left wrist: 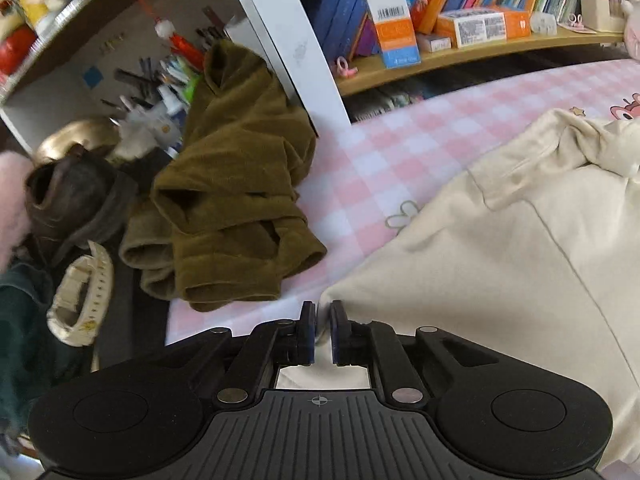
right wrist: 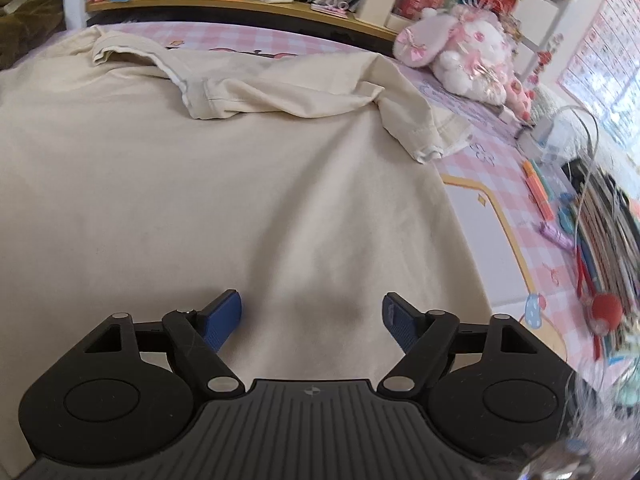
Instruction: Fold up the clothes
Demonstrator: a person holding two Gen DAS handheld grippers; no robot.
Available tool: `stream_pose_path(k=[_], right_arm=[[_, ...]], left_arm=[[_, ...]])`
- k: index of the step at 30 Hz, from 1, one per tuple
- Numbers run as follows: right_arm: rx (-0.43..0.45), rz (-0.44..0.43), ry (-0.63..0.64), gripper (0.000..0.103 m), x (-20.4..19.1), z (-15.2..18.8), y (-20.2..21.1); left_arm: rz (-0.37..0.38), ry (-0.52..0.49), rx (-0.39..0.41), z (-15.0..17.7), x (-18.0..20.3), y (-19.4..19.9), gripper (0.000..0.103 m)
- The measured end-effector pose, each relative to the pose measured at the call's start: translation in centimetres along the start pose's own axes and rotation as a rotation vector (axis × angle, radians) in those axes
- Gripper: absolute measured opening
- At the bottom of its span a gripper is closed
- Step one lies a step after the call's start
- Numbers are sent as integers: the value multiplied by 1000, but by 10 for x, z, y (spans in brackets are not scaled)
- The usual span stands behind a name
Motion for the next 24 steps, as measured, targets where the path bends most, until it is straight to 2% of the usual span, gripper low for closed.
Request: stream_pose_path(k=[2, 4, 6, 12, 19, 24], right_arm=[[27, -1, 78, 78, -3, -5, 1], [72, -1, 179, 77, -6, -12, 2], [125, -6, 267, 76, -5, -23, 2], [320, -37, 517, 75, 3, -66, -10], [468, -170, 777, 71, 3, -98, -41], [541, -288, 970, 58, -13, -107, -60]], left_arm=[[35, 16, 85, -8, 11, 26, 15], [109, 40, 164, -14, 26, 52, 30], [209, 43, 217, -17, 56, 75, 42], [384, -16, 224, -13, 156, 103, 45], [395, 42, 127, -10, 221, 95, 45], [319, 71, 84, -10, 236, 89, 45]])
Point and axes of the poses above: each gripper's, at about its wrist camera, not at the fingertips, and y roughly against the way its jaws point, x to its right, z to its underside, the point moved 9 cm from there along -y, roughly the way its jaws point, and after that the axes turned 6 degrees about z, right-handed, at the moved point
